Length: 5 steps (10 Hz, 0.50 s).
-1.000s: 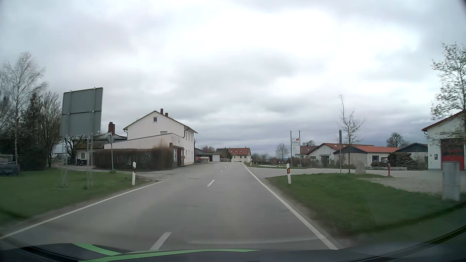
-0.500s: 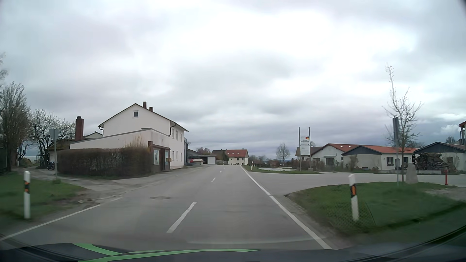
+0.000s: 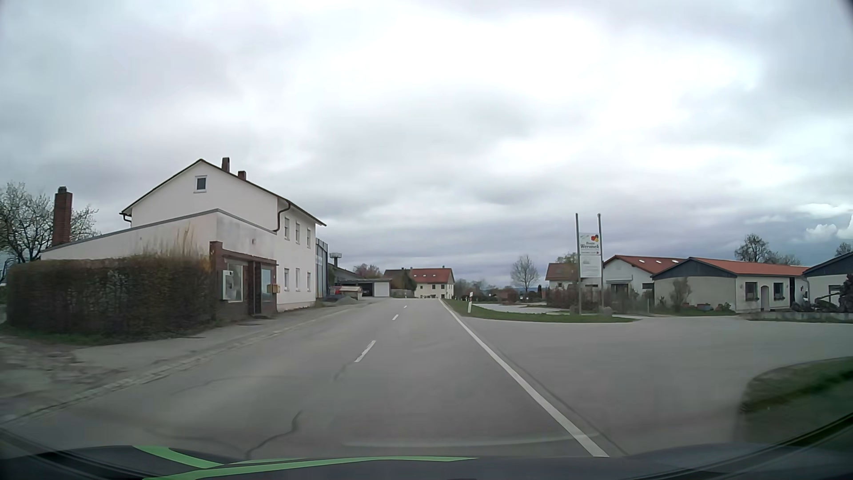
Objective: Follow the waypoints while adhering to traffic rules and regulations
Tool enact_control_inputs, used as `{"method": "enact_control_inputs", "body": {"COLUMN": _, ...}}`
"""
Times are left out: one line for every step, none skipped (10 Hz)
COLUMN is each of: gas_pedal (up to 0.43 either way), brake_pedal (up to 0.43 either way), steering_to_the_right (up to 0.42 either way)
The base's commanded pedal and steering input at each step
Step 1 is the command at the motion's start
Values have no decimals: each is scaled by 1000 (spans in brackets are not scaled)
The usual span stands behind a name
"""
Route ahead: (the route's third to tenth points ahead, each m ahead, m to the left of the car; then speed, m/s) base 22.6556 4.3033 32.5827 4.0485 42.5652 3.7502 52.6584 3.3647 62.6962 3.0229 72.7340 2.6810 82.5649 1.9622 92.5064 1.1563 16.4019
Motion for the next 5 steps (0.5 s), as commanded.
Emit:
{"method": "enact_control_inputs", "body": {"gas_pedal": 197, "brake_pedal": 0, "steering_to_the_right": -1}}
{"method": "enact_control_inputs", "body": {"gas_pedal": 197, "brake_pedal": 0, "steering_to_the_right": -1}}
{"method": "enact_control_inputs", "body": {"gas_pedal": 189, "brake_pedal": 0, "steering_to_the_right": -1}}
{"method": "enact_control_inputs", "body": {"gas_pedal": 189, "brake_pedal": 0, "steering_to_the_right": -1}}
{"method": "enact_control_inputs", "body": {"gas_pedal": 189, "brake_pedal": 0, "steering_to_the_right": -1}}
